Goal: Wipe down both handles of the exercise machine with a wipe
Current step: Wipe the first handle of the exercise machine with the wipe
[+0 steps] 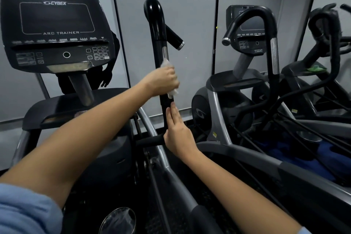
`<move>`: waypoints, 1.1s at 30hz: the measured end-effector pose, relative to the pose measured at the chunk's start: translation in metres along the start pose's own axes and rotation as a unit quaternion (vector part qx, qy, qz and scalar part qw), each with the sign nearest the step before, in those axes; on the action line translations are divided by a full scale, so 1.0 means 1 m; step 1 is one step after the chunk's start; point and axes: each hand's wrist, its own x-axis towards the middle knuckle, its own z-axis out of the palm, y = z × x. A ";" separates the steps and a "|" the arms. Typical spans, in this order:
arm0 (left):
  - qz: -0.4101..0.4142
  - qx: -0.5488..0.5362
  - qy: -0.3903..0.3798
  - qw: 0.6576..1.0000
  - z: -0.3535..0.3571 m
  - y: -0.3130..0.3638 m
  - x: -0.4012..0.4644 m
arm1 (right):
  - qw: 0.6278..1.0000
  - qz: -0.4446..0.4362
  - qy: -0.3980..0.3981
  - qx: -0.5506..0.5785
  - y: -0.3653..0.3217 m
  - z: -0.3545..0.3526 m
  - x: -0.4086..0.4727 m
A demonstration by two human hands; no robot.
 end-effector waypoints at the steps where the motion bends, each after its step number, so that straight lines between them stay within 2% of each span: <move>1: 0.036 -0.008 0.003 0.999 0.003 0.009 -0.004 | 1.000 0.003 0.010 -0.005 0.001 0.001 0.000; 3: 0.069 -0.006 0.004 0.998 0.004 0.009 -0.005 | 1.000 -0.003 0.011 0.002 0.003 0.003 0.000; 7: 0.028 0.022 -0.027 0.999 -0.008 -0.015 0.006 | 0.999 -0.008 -0.015 0.029 0.004 -0.001 -0.002; 11: 0.025 0.020 0.075 0.997 0.014 0.004 -0.014 | 0.999 -0.001 -0.014 0.036 -0.001 -0.001 -0.008; 15: -0.088 -0.067 0.205 0.973 0.054 0.050 -0.041 | 0.999 0.009 -0.019 0.046 -0.002 0.001 -0.015; 17: -0.170 -0.139 0.243 0.945 0.058 0.071 -0.038 | 0.998 0.011 -0.021 0.053 -0.003 0.001 -0.016; 19: -0.245 -0.255 0.239 0.904 0.049 0.081 -0.031 | 0.998 0.017 -0.027 0.055 -0.004 0.001 -0.016; 22: -0.342 -0.483 0.233 0.771 0.026 0.074 -0.017 | 0.997 0.029 -0.037 0.056 -0.006 0.000 -0.015; 24: -0.391 -0.571 0.219 0.687 0.009 0.067 -0.011 | 0.997 0.035 -0.036 0.057 -0.007 -0.001 -0.015; 25: -0.407 -0.593 0.214 0.661 0.004 0.068 -0.010 | 0.997 0.038 -0.037 0.058 -0.008 -0.002 -0.015; 33: -0.445 -0.668 0.158 0.575 0.011 0.091 -0.024 | 0.997 0.039 -0.040 0.055 -0.012 -0.006 -0.016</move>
